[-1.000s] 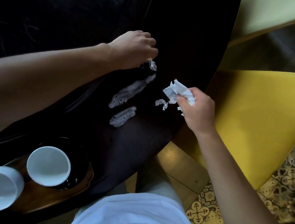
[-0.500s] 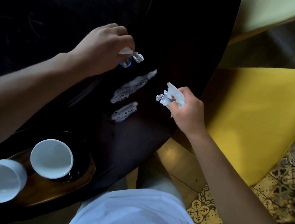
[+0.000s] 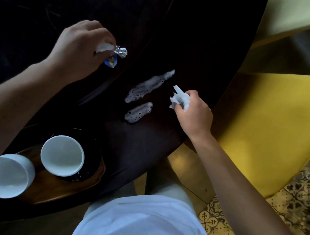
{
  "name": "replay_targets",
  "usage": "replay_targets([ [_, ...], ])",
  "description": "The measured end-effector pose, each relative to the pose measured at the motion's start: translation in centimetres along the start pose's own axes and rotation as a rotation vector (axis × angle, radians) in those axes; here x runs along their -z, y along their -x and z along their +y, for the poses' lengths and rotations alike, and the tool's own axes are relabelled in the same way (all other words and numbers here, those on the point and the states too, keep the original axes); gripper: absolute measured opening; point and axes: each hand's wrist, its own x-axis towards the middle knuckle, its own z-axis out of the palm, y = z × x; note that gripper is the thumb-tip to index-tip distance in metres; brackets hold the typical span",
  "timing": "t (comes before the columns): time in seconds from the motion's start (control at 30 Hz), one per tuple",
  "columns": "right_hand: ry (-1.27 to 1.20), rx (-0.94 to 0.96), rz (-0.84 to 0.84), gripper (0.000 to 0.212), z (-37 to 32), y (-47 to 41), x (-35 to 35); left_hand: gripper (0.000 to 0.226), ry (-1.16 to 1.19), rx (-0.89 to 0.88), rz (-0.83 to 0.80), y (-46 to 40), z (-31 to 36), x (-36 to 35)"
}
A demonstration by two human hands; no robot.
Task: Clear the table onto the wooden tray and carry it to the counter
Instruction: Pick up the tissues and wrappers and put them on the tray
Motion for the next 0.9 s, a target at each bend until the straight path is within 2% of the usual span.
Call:
replay_targets([
  [0.13, 0.017, -0.003, -0.066, 0.025, 0.1, -0.4, 0.2, 0.018, 0.080, 0.116, 0.051, 1.9, -0.2, 0.9],
  [0.2, 0.002, 0.018, -0.087, 0.025, 0.0, -0.4, 0.6, 0.004, 0.172, 0.213, 0.120, 3.5, 0.5, 1.8],
  [0.3, -0.009, 0.130, -0.070, 0.026, -0.8, 0.1, 1.5, 0.028, 0.200, 0.339, 0.270, 7.2, 2.1, 3.8],
  [0.5, -0.128, 0.252, -0.131, 0.021, -4.7, 3.4, 2.3, 0.020, 0.246, 0.580, 0.497, 19.7, 4.1, 6.9],
  [0.7, -0.290, 0.279, -0.202, 0.013, -10.8, 9.7, 1.0, 0.020, 0.254, 0.776, 0.536, 34.5, 5.6, 6.9],
  [0.9, -0.353, 0.345, -0.181, 0.014, -15.0, 19.5, -3.2, 0.018, 0.472, 0.935, 0.518, 44.6, 7.9, 3.4],
])
